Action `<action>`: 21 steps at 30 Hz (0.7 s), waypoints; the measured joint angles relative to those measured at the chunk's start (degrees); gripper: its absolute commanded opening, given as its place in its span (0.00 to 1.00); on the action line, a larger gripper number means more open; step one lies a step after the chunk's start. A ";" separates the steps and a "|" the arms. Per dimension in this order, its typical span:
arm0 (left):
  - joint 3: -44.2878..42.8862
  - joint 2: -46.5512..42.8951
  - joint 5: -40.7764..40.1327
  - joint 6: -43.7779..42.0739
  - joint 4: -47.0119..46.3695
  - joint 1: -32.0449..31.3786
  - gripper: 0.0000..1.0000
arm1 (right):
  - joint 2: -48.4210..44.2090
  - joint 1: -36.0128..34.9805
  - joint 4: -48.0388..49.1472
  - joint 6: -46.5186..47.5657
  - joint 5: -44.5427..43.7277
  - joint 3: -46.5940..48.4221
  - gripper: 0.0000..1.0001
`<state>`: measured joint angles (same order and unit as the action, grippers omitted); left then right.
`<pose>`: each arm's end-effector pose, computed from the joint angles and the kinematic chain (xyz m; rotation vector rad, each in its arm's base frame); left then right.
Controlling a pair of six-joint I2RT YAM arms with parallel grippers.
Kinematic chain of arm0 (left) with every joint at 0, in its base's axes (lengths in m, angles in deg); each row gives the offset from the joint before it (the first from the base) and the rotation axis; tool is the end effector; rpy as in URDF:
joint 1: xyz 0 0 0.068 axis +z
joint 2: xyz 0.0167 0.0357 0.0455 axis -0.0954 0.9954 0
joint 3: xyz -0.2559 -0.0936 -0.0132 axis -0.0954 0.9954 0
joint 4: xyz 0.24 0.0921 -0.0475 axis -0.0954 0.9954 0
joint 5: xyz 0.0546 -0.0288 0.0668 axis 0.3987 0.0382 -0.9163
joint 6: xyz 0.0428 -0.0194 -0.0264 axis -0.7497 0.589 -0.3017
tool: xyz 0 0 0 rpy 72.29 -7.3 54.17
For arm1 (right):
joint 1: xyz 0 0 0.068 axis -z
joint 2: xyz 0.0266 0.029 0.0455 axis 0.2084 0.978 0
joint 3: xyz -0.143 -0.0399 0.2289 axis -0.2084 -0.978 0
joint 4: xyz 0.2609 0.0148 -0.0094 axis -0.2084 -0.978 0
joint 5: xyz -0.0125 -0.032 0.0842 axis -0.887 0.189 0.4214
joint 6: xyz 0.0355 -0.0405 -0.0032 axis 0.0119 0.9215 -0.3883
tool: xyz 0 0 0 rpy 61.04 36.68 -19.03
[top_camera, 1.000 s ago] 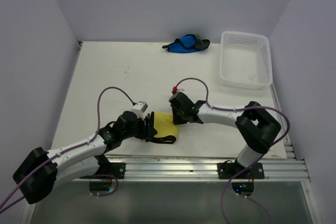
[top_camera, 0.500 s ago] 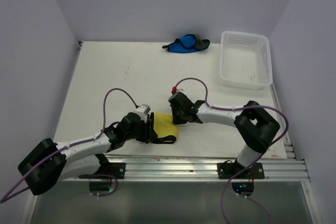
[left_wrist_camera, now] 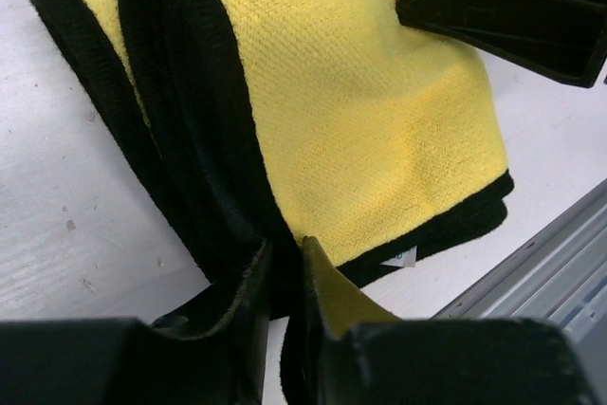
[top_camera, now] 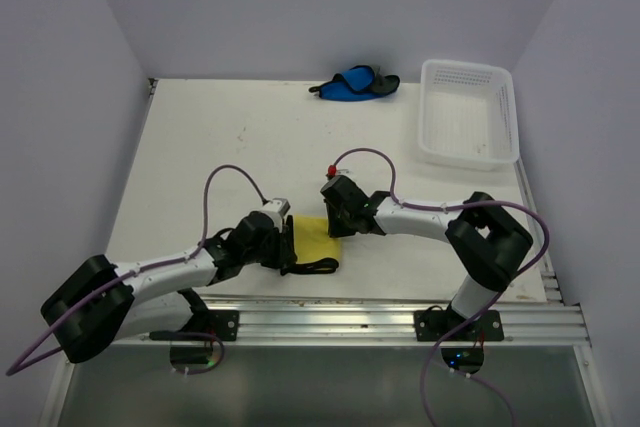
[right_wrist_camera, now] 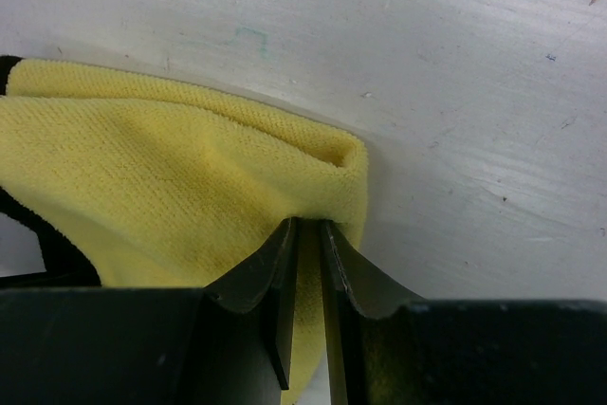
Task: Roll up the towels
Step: Fold the towel
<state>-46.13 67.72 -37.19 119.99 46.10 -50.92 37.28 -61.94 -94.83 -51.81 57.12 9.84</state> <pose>0.1382 -0.1437 0.1410 0.1892 2.4743 -0.7657 0.2177 0.2515 0.1589 -0.2067 2.6042 0.4137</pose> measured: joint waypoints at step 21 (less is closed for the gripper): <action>-1.79 -9.88 -2.49 -0.44 6.75 -0.46 0.00 | 0.13 0.00 0.22 0.00 -0.24 0.00 0.20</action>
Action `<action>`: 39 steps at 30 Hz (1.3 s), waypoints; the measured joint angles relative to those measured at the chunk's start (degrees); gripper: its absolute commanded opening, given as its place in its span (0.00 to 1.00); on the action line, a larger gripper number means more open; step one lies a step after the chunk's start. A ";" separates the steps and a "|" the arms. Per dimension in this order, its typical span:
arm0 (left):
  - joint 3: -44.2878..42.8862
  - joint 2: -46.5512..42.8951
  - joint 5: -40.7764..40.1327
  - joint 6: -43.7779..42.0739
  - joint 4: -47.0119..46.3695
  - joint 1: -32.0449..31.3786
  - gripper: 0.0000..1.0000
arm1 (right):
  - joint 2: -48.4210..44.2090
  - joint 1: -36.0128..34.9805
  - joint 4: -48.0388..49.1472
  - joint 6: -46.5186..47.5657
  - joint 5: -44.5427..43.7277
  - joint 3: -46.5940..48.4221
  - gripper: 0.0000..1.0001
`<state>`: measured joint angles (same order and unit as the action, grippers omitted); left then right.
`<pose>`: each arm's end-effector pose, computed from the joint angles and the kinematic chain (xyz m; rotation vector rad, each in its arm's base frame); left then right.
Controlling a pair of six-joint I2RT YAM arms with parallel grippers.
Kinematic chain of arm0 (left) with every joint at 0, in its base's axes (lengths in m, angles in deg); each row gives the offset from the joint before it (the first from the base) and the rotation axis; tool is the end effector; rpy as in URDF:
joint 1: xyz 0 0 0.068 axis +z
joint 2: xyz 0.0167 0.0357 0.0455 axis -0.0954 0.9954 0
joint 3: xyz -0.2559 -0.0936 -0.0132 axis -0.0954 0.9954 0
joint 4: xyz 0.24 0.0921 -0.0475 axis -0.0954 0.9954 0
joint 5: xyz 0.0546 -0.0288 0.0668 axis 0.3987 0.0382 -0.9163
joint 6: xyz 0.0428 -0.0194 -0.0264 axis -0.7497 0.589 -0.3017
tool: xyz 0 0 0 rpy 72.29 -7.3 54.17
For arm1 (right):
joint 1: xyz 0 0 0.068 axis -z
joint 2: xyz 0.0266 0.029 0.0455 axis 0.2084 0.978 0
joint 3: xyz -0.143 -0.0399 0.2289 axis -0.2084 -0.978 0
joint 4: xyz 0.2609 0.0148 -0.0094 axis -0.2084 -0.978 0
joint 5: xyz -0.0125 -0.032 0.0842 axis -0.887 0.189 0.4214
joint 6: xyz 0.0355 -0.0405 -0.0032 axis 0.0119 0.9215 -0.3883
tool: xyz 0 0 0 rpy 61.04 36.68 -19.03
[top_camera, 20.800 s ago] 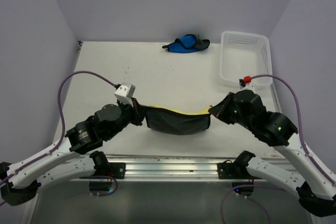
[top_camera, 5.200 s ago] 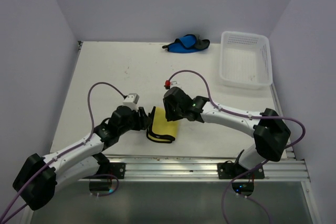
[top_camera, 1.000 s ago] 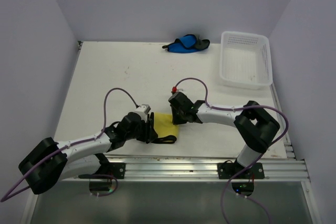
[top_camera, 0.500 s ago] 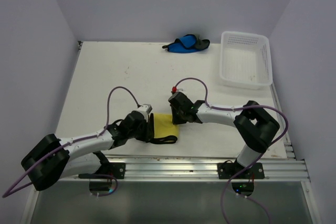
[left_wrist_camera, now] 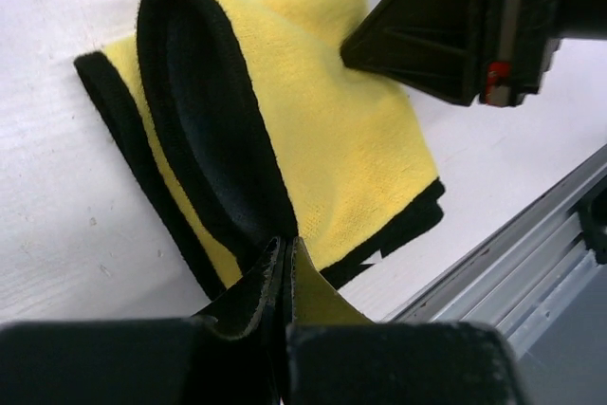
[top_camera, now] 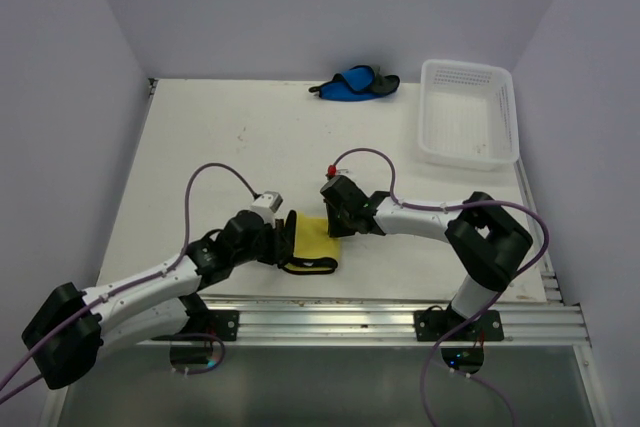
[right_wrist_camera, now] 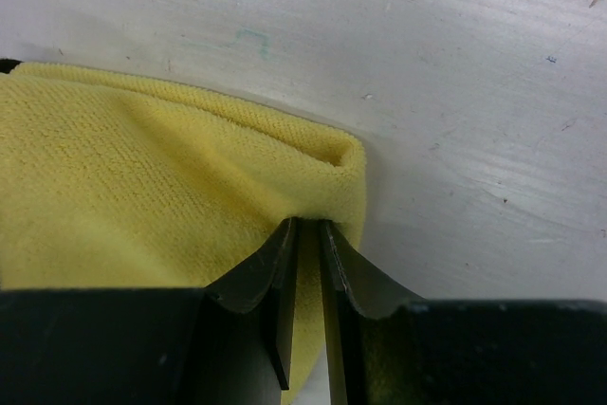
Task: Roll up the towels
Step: Fold the towel
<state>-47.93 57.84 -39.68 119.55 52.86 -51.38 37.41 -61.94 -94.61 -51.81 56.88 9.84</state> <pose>0.1311 -0.1365 0.1711 0.1800 2.3766 -0.7793 0.2181 0.2517 0.1584 -0.2047 2.6009 0.4107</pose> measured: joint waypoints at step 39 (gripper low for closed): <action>7.39 -10.45 -3.72 5.09 3.02 -0.39 0.59 | -6.16 -0.17 0.83 2.49 4.31 0.33 0.40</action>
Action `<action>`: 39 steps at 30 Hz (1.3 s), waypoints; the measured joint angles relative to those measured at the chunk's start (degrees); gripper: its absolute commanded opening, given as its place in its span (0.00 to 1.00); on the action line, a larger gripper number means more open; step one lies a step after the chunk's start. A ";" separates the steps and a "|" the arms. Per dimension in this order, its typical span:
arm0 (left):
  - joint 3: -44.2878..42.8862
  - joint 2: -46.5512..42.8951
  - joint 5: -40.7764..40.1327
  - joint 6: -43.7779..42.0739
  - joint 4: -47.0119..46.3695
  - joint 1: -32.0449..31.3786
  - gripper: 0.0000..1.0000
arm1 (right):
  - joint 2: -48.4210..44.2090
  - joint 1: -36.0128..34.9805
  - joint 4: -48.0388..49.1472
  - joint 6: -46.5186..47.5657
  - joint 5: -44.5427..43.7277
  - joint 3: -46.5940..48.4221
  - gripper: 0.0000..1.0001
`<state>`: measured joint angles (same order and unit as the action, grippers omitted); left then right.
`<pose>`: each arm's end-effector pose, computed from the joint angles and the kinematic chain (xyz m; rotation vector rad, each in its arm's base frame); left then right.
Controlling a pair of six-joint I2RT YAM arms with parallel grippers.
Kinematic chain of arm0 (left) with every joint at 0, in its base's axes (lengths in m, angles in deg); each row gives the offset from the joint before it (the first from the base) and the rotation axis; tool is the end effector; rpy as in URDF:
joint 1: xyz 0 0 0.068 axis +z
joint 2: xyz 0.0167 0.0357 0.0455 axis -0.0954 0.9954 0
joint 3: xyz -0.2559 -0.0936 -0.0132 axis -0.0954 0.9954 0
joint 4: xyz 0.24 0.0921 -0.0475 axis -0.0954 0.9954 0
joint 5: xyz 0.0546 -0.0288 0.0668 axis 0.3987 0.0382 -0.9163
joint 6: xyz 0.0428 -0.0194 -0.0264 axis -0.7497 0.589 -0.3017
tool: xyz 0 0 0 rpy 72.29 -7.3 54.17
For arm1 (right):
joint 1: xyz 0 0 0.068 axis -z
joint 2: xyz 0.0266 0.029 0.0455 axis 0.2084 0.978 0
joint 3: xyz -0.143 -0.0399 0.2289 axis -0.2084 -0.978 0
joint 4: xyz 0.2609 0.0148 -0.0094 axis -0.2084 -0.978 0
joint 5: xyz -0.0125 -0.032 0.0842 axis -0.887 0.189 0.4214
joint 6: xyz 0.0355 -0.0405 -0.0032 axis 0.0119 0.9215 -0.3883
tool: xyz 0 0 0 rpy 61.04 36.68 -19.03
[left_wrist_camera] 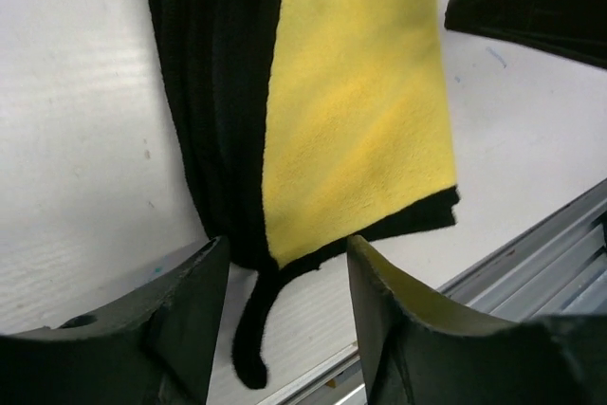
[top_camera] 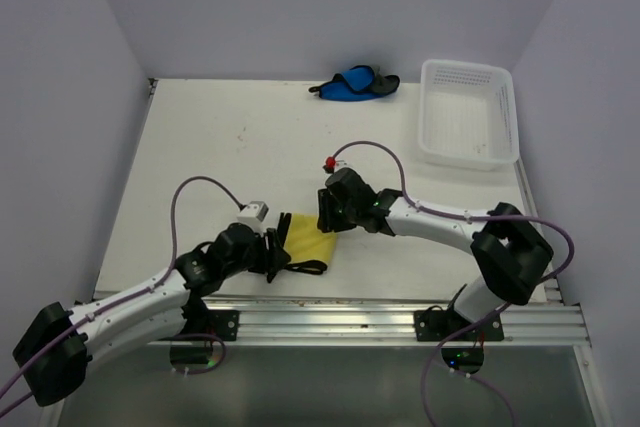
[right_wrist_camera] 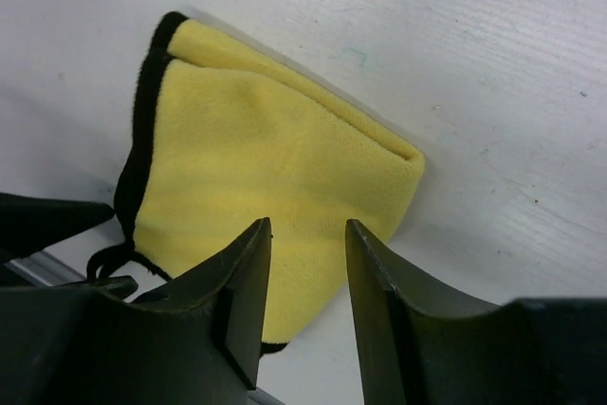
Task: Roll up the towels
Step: Fold the towel
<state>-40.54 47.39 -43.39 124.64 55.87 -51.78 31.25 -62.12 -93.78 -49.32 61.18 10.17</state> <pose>0.1096 -0.1126 0.1528 0.0458 2.3749 -0.7612 0.2126 0.2509 0.1943 -0.2797 2.5137 0.5769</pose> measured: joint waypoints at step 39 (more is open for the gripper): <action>-13.70 29.00 -4.55 -15.63 -20.24 -0.02 0.00 | 4.26 2.93 -3.82 -1.44 -4.50 1.68 0.10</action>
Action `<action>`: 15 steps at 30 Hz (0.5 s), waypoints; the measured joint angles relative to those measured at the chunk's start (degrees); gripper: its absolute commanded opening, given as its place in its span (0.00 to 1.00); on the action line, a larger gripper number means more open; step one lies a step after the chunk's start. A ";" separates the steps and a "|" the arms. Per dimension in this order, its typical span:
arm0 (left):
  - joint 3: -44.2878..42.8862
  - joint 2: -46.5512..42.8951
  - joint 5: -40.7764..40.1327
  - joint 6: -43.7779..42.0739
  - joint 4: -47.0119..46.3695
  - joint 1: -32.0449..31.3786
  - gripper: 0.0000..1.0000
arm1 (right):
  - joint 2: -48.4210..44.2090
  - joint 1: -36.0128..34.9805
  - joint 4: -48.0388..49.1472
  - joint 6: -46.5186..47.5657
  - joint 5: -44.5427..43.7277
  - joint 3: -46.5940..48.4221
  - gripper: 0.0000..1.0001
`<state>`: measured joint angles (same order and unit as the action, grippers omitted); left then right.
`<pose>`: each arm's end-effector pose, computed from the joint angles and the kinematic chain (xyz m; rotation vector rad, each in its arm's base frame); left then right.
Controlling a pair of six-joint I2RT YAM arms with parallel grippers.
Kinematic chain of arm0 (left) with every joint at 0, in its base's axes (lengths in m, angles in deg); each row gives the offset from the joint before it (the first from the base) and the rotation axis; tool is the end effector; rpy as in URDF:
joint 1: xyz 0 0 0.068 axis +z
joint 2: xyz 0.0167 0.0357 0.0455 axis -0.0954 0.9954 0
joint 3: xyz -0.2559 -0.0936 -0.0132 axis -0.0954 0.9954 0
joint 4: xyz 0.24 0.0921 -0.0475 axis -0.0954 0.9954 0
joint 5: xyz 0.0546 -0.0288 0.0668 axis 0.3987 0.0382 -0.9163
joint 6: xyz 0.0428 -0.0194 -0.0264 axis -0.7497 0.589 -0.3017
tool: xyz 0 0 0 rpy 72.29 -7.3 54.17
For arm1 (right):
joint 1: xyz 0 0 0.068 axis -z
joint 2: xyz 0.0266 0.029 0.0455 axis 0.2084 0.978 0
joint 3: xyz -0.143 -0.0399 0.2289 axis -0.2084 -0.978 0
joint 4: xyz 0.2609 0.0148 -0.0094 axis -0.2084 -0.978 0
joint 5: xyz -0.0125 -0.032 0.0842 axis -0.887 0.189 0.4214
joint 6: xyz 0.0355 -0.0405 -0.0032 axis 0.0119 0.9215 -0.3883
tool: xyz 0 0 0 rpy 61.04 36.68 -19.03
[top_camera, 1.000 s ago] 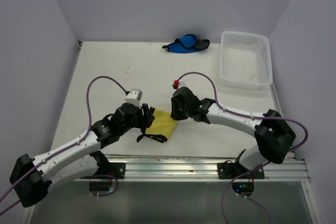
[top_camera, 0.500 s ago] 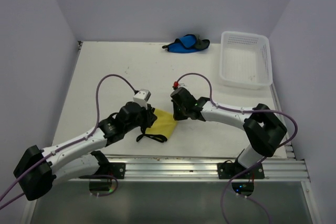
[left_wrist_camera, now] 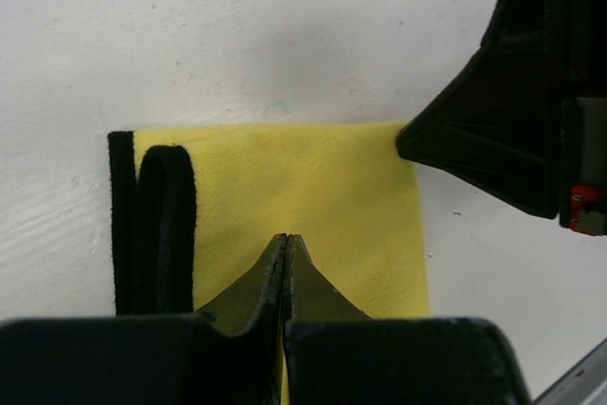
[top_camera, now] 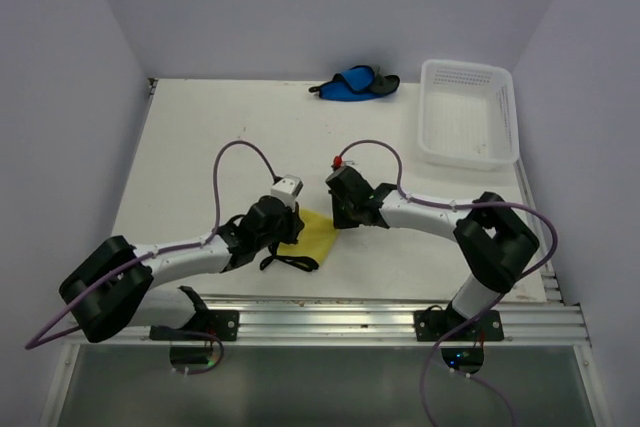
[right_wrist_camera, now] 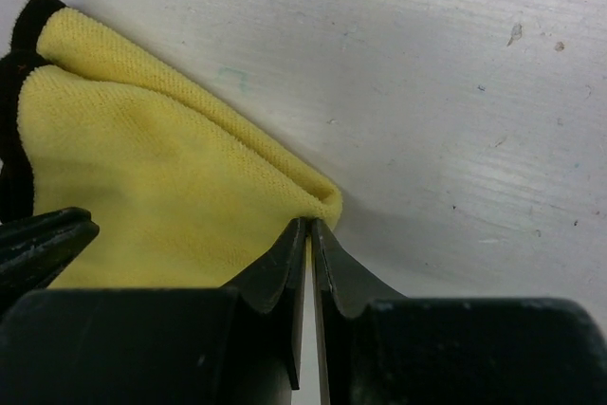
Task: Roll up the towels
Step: Fold the towel
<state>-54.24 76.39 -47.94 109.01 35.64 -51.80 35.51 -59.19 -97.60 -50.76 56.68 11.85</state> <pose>0.1738 -0.1758 0.1679 0.2969 2.2073 -0.6014 0.2306 0.2415 0.1756 -0.1618 2.5819 0.3967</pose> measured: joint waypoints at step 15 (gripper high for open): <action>1.38 8.41 -1.49 2.60 -7.37 7.69 0.00 | 1.73 0.09 0.22 0.13 0.20 0.00 0.09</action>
<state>-52.87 84.81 -49.43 111.61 28.27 -44.11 37.24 -59.10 -97.39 -50.63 56.88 11.85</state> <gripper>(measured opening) 0.005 0.098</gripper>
